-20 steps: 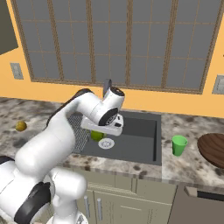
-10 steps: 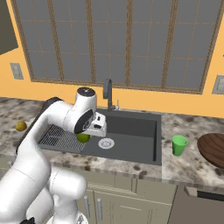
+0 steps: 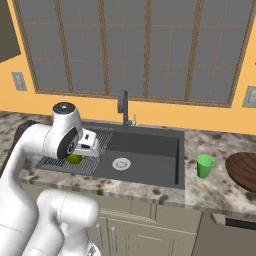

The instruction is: Remove the squash and lime from the sink. Then move the bowl and cup from the counter to the sink for washing.

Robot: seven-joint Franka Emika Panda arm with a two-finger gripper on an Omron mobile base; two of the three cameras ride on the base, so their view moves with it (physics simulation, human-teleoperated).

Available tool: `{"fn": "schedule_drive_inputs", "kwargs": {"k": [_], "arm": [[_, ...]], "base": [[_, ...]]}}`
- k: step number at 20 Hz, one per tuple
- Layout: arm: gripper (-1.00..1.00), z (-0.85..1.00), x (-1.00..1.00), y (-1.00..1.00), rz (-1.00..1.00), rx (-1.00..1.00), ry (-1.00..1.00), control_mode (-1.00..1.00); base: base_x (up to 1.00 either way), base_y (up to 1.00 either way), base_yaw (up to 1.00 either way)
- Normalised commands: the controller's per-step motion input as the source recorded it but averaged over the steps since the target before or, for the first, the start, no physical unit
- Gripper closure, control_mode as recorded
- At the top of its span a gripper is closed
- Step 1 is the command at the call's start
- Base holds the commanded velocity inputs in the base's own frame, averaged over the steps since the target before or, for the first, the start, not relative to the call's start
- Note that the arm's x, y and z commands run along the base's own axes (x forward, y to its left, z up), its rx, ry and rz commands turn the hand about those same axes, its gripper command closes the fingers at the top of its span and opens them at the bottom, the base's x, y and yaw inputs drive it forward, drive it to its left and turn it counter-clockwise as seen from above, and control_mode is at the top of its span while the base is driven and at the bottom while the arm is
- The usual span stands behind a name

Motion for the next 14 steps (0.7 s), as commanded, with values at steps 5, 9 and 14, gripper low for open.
{"fn": "schedule_drive_inputs", "kwargs": {"k": [5, 9, 14], "arm": [[1.0, 0.08, -0.05, 0.71, 0.0, -0.07, 0.0, -1.0], [1.0, 0.06, 0.0, 0.74, 0.0, -0.05, 0.0, -1.0], [1.0, 0.03, 0.0, 0.75, 0.0, -0.02, 0.0, -1.0]], "base": [[0.0, 0.0, 0.0], [0.0, 0.0, 0.0], [0.0, 0.0, 0.0]]}}
